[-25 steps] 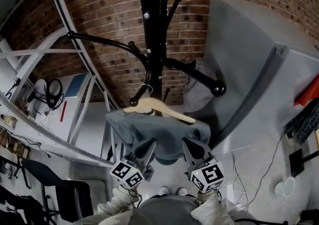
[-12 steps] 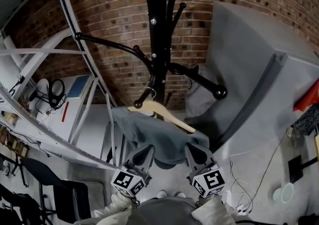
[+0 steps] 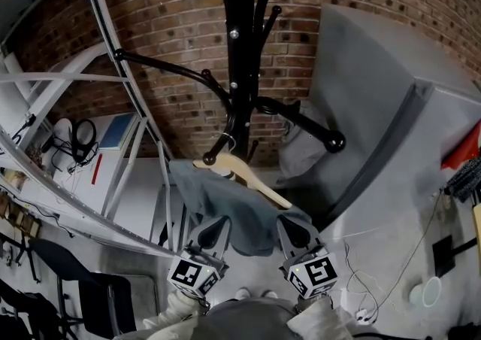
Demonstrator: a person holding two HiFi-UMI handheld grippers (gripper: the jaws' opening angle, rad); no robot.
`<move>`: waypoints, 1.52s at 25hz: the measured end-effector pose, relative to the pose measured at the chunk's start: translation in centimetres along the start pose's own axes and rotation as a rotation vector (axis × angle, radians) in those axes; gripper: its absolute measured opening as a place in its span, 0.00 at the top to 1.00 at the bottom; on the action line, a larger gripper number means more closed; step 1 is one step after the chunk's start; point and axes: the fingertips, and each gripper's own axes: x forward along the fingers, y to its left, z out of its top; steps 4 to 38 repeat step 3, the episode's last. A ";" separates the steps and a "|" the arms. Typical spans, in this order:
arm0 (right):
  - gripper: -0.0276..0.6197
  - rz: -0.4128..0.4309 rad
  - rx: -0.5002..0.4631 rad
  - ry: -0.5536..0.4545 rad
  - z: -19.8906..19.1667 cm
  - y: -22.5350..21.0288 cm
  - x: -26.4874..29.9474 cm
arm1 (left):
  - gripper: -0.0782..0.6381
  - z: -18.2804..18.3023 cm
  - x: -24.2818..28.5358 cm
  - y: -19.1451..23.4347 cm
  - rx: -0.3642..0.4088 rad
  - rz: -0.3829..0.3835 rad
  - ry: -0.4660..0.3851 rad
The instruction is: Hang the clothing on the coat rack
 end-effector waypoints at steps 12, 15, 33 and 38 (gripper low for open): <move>0.92 -0.002 0.008 -0.004 -0.2 -0.1 0.2 | 0.88 -0.5 0.1 0.0 0.025 -0.009 0.003; 0.92 -0.002 0.008 -0.004 -0.2 -0.1 0.2 | 0.88 -0.5 0.1 0.0 0.025 -0.009 0.003; 0.92 -0.002 0.008 -0.004 -0.2 -0.1 0.2 | 0.88 -0.5 0.1 0.0 0.025 -0.009 0.003; 0.92 -0.002 0.008 -0.004 -0.2 -0.1 0.2 | 0.88 -0.5 0.1 0.0 0.025 -0.009 0.003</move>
